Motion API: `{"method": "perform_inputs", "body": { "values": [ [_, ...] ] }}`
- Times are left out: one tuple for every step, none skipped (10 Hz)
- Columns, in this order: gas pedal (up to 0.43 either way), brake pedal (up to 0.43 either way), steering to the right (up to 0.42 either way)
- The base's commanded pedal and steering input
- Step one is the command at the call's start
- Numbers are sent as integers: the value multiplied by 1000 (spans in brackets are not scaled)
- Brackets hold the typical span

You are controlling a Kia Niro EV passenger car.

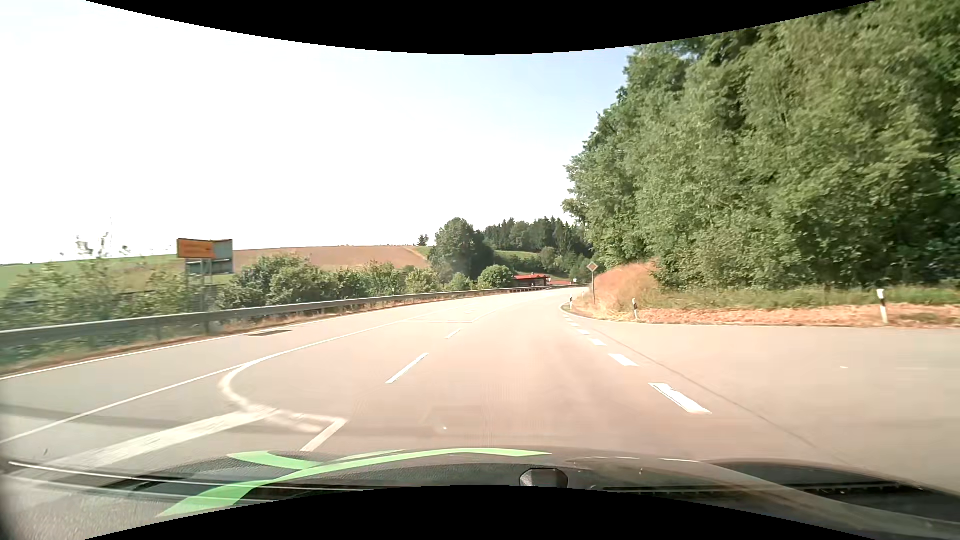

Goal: Follow the waypoints while adhering to traffic rules and regulations

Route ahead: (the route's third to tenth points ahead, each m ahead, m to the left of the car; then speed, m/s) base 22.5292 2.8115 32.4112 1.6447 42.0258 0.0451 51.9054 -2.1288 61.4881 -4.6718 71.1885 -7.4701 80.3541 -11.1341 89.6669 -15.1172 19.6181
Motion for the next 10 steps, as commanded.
{"method": "perform_inputs", "body": {
  "values": [
    [28,0,6],
    [28,0,9],
    [28,0,14],
    [39,0,14],
    [39,0,14],
    [47,0,13],
    [47,0,13],
    [59,0,15],
    [59,0,19],
    [59,0,24]
  ]
}}
